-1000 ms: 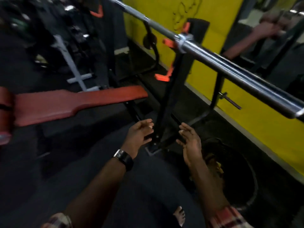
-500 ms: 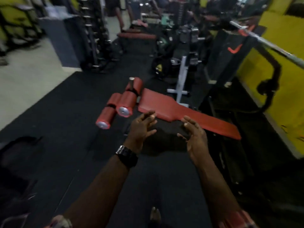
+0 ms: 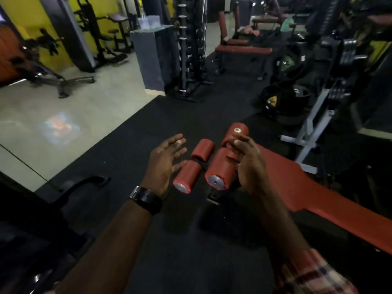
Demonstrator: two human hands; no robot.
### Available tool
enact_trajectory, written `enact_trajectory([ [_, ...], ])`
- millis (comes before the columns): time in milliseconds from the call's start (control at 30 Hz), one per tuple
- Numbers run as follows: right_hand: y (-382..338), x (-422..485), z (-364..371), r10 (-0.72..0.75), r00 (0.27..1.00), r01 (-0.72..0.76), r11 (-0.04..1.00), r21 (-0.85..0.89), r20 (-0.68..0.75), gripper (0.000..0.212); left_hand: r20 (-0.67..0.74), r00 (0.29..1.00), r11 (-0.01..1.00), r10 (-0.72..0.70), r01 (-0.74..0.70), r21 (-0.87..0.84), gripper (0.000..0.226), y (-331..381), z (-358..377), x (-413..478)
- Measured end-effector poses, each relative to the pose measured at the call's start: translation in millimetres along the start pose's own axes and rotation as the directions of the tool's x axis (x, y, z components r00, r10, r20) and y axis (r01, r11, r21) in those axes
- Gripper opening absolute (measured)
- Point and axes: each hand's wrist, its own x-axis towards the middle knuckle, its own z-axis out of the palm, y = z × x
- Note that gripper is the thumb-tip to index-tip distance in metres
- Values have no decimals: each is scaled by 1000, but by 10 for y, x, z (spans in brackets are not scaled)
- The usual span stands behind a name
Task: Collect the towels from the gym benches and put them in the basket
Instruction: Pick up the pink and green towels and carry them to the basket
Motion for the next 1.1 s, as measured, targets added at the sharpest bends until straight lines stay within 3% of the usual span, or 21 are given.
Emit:
enact_trajectory([
  [300, 347, 1605, 1142, 15, 997, -12, 999, -51, 72, 20, -22, 999, 999, 29, -30, -42, 20, 254, -460, 1857],
  [700, 598, 4003, 2865, -50, 997, 49, 999, -10, -63, 20, 148, 989, 1000, 17, -17, -3, 22, 1135, -1187, 4992],
  [1100, 1041, 6454, 3526, -56, 982, 64, 997, 38, -182, 19, 230, 973, 998, -23, 10, 60, 20, 1303, -1105, 7733],
])
